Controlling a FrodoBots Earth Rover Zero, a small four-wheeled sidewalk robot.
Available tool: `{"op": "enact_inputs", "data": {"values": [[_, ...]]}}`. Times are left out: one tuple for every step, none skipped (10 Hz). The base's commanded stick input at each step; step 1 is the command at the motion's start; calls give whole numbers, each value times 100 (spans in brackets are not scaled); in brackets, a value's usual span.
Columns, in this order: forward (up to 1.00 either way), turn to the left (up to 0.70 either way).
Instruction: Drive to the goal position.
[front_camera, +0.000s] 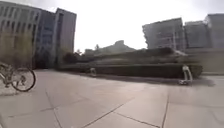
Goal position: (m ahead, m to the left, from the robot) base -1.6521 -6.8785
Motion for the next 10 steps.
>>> {"op": "enact_inputs", "data": {"values": [[0,-70],[0,-70],[0,-70],[0,-56],[0,-17],[0,0],[0,0],[0,0],[0,0],[0,0]]}}
